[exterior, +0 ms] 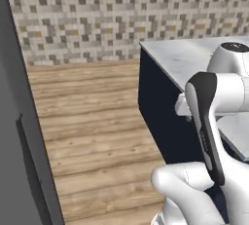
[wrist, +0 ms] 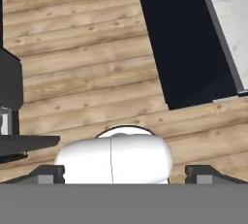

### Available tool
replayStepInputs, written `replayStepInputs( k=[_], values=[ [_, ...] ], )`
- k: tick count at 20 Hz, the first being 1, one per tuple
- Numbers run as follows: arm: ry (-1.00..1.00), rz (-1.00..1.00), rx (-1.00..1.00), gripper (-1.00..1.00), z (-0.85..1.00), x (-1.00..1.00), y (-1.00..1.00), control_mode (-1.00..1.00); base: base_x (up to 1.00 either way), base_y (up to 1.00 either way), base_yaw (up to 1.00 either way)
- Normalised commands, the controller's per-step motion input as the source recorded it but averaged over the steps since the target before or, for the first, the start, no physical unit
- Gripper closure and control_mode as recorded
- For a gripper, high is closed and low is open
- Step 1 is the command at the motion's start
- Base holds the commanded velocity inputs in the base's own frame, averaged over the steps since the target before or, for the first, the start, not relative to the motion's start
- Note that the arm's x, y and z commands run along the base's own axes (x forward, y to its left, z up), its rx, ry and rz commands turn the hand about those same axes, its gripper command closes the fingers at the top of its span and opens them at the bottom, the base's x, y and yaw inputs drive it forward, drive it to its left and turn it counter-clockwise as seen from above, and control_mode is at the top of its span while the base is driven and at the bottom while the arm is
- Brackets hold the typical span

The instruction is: Take the bell pepper and lemon wedge out of the freezer and place them in the tupperware container on the counter. Then put the tupperware containing the vegetables back in the freezer.

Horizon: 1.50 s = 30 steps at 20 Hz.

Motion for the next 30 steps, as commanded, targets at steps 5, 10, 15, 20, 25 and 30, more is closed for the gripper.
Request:
replayStepInputs(
  k=[5, 10, 15, 20, 25, 30],
  values=[
    [0.00, 0.00, 0.00, -1.00, 0.00, 0.00, 0.00, 1.00, 1.00, 0.02, 0.11],
    [0.00, 0.00, 0.00, -1.00, 0.00, 0.00, 0.00, 1.00, 1.00, 0.01, 0.50],
    [0.00, 0.00, 0.00, -1.00, 0.00, 0.00, 0.00, 1.00, 1.00, 0.03, 0.56],
    [0.00, 0.00, 0.00, -1.00, 0.00, 0.00, 0.00, 1.00, 0.92, 0.20, 0.59],
    [0.00, 0.00, 0.00, -1.00, 0.00, 0.00, 0.00, 1.00, 0.26, 0.47, 0.74],
    [0.00, 0.00, 0.00, -1.00, 0.00, 0.00, 0.00, 1.00, 0.07, 0.49, 0.81]
  ],
)
